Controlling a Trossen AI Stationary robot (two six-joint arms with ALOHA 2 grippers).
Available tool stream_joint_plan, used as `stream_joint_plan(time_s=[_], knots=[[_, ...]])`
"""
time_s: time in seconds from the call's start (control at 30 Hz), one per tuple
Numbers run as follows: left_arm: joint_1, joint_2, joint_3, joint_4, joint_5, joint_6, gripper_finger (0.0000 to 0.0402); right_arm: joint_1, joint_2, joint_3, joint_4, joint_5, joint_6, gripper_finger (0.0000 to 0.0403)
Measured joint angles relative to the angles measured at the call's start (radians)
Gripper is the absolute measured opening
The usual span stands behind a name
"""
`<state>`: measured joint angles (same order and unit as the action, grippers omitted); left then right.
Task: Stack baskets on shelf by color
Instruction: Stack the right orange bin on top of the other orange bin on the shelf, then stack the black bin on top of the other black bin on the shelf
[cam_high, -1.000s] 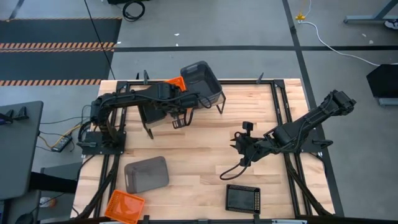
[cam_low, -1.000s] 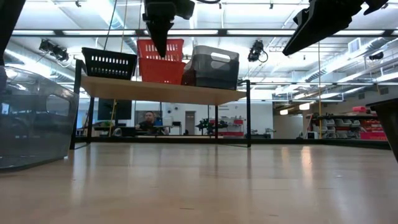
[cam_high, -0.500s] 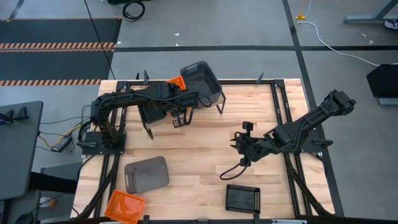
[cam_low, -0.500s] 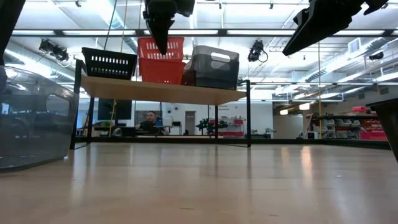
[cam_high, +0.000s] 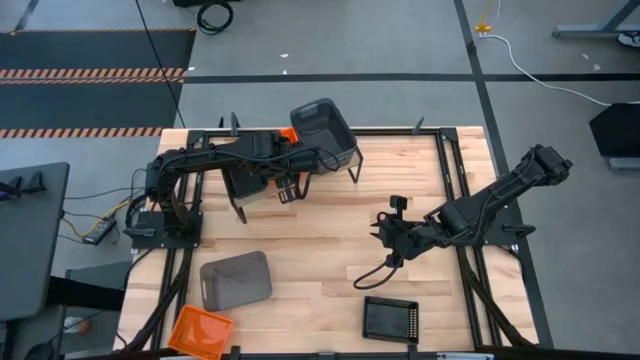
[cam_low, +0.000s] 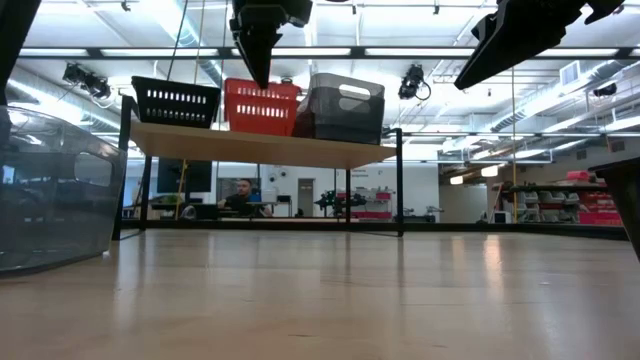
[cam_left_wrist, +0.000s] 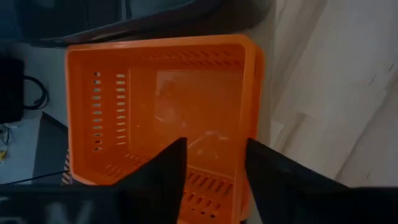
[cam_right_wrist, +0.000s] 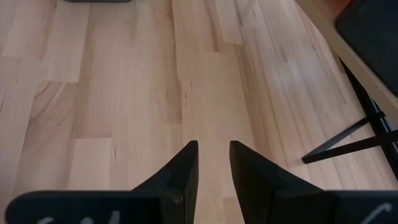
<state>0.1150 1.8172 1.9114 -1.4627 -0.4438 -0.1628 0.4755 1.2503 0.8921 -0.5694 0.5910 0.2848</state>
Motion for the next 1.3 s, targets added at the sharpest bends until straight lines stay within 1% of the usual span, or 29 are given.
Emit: stream_joint_plan(time_s=[0.1, 0.2, 0.4, 0.5, 0.57, 0.63, 0.8, 0.93, 1.13, 1.3], knots=[[-0.001, 0.0, 0.0, -0.001, -0.001, 0.015, 0.0187, 0.0, 0.0, 0.0, 0.0, 0.0, 0.0, 0.0099], [-0.002, -0.006, 0.013, -0.006, -0.004, 0.017, 0.0195, 0.0, 0.0, 0.0, 0.0, 0.0, 0.0, 0.0099], [-0.025, -0.013, 0.143, -0.048, -0.001, -0.036, 0.019, 0.0, 0.008, 0.0, 0.001, 0.0, 0.0, 0.0099], [-0.069, -0.014, 0.205, -0.065, 0.068, -0.093, 0.0182, -0.001, 0.026, 0.0, 0.0, 0.0, 0.0, 0.0099], [-0.112, -0.015, 0.219, -0.083, 0.122, -0.139, 0.0177, -0.002, 0.045, 0.0, -0.001, 0.0, 0.0, 0.0099], [-0.164, -0.014, 0.216, -0.106, 0.143, -0.184, 0.0173, -0.002, 0.066, 0.0, -0.001, -0.001, -0.009, 0.0099], [-0.297, -0.013, 0.133, -0.107, 0.178, -0.32, 0.0166, -0.002, 0.117, 0.0, -0.001, -0.004, -0.027, 0.0099], [-0.401, -0.014, 0.033, -0.108, 0.205, -0.43, 0.0162, -0.002, 0.124, 0.0, 0.0, -0.004, -0.034, 0.0099], [-0.528, -0.013, -0.119, -0.086, 0.215, -0.712, 0.0162, -0.002, 0.095, 0.0, 0.016, 0.026, -0.106, 0.0099], [-0.586, -0.013, -0.215, 0.002, 0.335, -0.907, 0.0163, -0.016, 0.08, 0.0, 0.065, 0.045, -0.227, 0.0099]])
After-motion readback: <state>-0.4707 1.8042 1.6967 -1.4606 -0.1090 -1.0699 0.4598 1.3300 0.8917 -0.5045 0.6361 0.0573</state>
